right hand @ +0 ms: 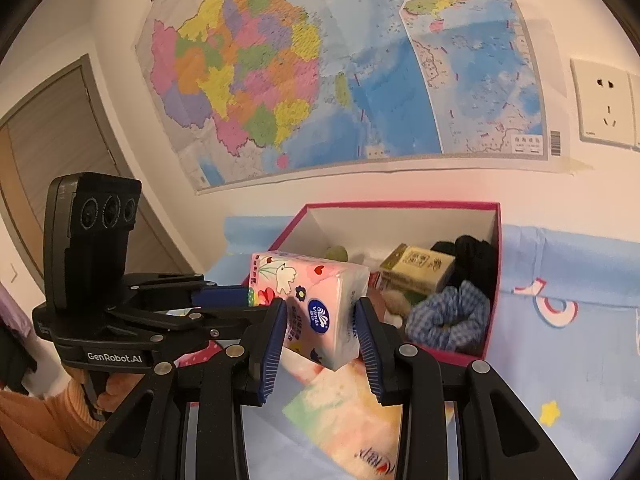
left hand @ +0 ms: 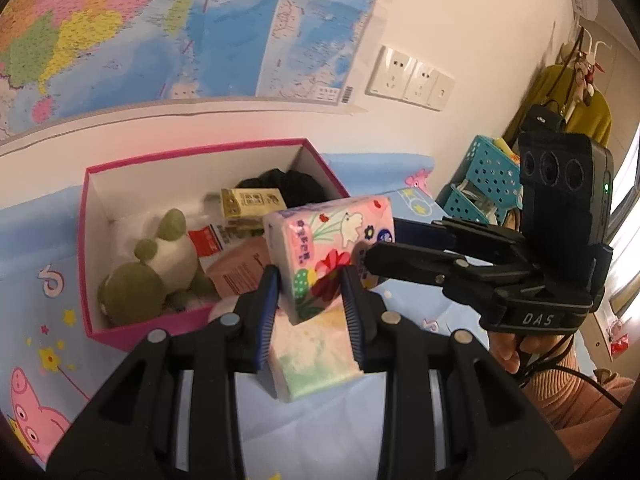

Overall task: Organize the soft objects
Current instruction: 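Carry the floral pack into the pink box and open the right gripper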

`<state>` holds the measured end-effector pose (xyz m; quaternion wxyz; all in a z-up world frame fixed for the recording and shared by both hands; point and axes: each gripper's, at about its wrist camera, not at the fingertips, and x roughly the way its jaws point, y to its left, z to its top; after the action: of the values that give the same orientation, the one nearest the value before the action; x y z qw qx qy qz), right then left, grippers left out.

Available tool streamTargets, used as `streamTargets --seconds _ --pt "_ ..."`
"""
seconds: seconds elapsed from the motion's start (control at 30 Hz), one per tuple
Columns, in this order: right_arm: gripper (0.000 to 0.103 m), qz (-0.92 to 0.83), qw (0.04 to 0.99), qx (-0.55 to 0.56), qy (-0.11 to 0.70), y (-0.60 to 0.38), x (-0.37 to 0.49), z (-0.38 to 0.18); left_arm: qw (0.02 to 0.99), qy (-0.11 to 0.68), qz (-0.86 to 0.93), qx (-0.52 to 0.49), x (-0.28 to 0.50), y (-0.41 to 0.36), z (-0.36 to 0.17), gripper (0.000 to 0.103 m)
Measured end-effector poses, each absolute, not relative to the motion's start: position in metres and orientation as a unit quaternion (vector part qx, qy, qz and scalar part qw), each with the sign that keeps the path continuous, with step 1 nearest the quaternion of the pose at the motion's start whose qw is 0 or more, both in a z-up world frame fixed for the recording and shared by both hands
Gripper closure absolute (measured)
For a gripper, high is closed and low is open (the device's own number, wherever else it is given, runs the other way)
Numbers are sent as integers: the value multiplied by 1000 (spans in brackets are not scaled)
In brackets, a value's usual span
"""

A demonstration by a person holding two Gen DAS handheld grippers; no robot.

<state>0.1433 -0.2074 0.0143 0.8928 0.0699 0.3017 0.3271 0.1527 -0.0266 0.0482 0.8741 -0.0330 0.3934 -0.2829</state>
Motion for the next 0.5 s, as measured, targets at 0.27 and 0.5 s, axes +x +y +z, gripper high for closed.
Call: streamTargets --seconds 0.27,0.5 --pt "67 328 889 78 309 -202 166 10 879 394 -268 -28 172 -26 46 70" --pt "67 326 885 88 319 -199 182 5 882 397 -253 -22 184 -24 40 70"
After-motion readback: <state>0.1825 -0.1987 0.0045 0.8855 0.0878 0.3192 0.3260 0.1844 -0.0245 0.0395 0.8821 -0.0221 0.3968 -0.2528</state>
